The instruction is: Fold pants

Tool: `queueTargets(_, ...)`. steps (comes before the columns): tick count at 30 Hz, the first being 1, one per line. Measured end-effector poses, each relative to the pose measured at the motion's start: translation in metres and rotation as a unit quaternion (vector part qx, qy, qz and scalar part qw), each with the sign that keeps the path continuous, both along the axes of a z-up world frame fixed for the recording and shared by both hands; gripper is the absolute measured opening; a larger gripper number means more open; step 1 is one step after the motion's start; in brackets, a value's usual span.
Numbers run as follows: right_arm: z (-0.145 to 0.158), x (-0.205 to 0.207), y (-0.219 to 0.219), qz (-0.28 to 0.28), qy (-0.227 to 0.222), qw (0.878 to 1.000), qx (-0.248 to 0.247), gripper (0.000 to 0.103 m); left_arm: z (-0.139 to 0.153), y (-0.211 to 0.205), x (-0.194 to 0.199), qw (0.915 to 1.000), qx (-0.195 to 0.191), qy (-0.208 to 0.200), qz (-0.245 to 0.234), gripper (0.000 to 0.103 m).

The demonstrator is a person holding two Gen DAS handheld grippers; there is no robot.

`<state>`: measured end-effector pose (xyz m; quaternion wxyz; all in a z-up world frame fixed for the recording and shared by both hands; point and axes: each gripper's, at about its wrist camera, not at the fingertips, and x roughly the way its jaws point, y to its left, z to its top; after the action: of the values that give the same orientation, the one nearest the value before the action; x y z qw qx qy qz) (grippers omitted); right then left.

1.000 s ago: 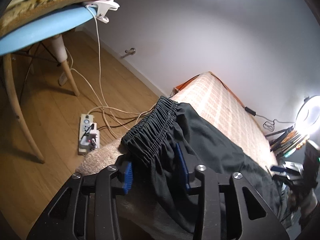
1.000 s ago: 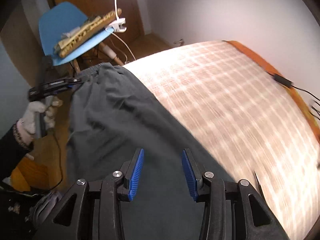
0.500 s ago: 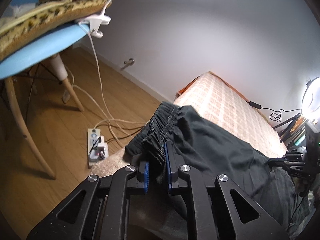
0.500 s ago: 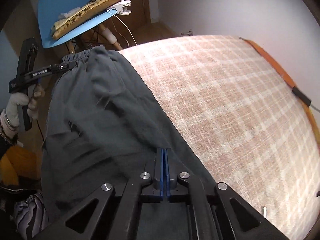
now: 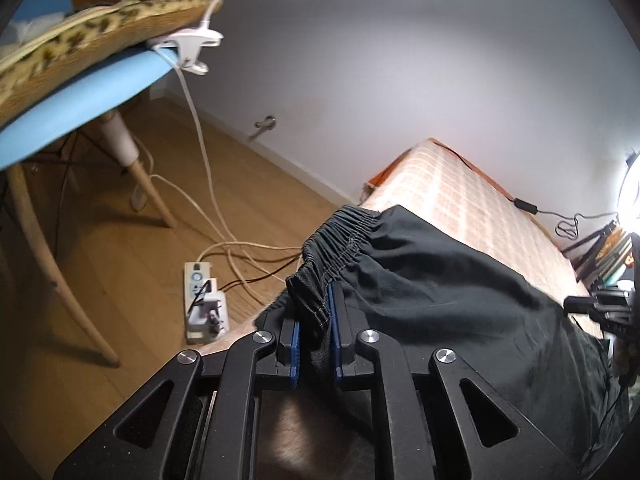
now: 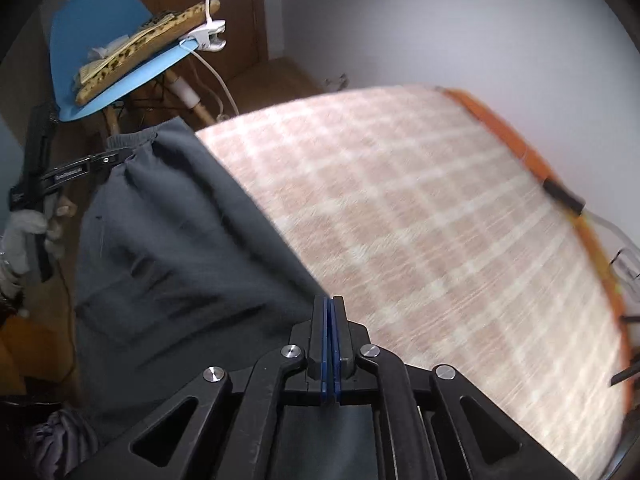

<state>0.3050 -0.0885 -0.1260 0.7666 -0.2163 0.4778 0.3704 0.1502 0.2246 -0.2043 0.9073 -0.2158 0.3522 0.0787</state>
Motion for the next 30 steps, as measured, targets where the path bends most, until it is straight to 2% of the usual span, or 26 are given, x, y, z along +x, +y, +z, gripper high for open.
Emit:
queueTargets(1, 0.003, -0.004, -0.004, 0.001, -0.001, 1.000, 0.005, 0.029, 0.001, 0.001, -0.002, 1.0000, 0.004, 0.003, 0.004, 0.020)
queueTargets(3, 0.011, -0.011, -0.014, -0.005, -0.005, 1.000, 0.017, 0.032, 0.003, 0.004, -0.003, 0.9998, 0.010, 0.016, 0.007, 0.026)
queueTargets(5, 0.022, -0.019, -0.028, -0.024, -0.011, 0.999, 0.036, 0.033, 0.008, 0.004, -0.005, 0.9995, 0.016, 0.025, 0.007, 0.027)
queueTargets(7, 0.037, -0.028, -0.049, -0.056, -0.016, 0.996, 0.064, 0.039, 0.018, 0.001, -0.009, 0.9992, 0.033, 0.023, 0.008, 0.034)
queueTargets(8, 0.045, -0.033, -0.060, -0.074, -0.021, 0.994, 0.075, 0.042, 0.023, -0.001, -0.011, 0.9990, 0.040, 0.018, 0.007, 0.034)
queueTargets(10, 0.061, -0.049, -0.085, -0.110, -0.037, 0.988, 0.097, 0.064, 0.036, -0.007, -0.015, 0.9988, 0.047, 0.008, 0.001, 0.034)
queueTargets(12, 0.077, -0.071, -0.110, -0.149, -0.061, 0.980, 0.114, 0.073, 0.048, -0.014, -0.018, 0.9989, 0.045, -0.002, -0.010, 0.034)
queueTargets(16, 0.099, -0.108, -0.160, -0.217, -0.095, 0.963, 0.126, 0.083, 0.078, -0.042, -0.020, 0.9977, 0.042, -0.027, -0.046, 0.038)
queueTargets(19, 0.109, -0.133, -0.198, -0.264, -0.110, 0.949, 0.130, 0.085, 0.103, -0.075, -0.019, 0.9937, 0.029, -0.050, -0.096, 0.039)
queueTargets(20, 0.111, -0.140, -0.214, -0.281, -0.114, 0.944, 0.131, 0.085, 0.112, -0.091, -0.018, 0.9909, 0.026, -0.057, -0.119, 0.041)
queueTargets(22, 0.113, -0.153, -0.241, -0.315, -0.121, 0.933, 0.128, 0.085, 0.124, -0.114, -0.013, 0.9861, 0.020, -0.065, -0.152, 0.052)
queueTargets(23, 0.113, -0.158, -0.255, -0.332, -0.124, 0.927, 0.127, 0.085, 0.131, -0.129, -0.010, 0.9823, 0.014, -0.068, -0.174, 0.054)
queueTargets(24, 0.113, -0.164, -0.268, -0.345, -0.124, 0.922, 0.125, 0.085, 0.139, -0.149, -0.004, 0.9767, 0.009, -0.071, -0.202, 0.055)
queueTargets(27, 0.111, -0.182, -0.303, -0.385, -0.121, 0.907, 0.119, 0.084, 0.152, -0.188, 0.008, 0.9652, 0.002, -0.068, -0.252, 0.055)
queueTargets(30, 0.108, -0.204, -0.339, -0.422, -0.126, 0.890, 0.115, 0.084, 0.162, -0.235, 0.024, 0.9496, -0.010, -0.062, -0.307, 0.056)
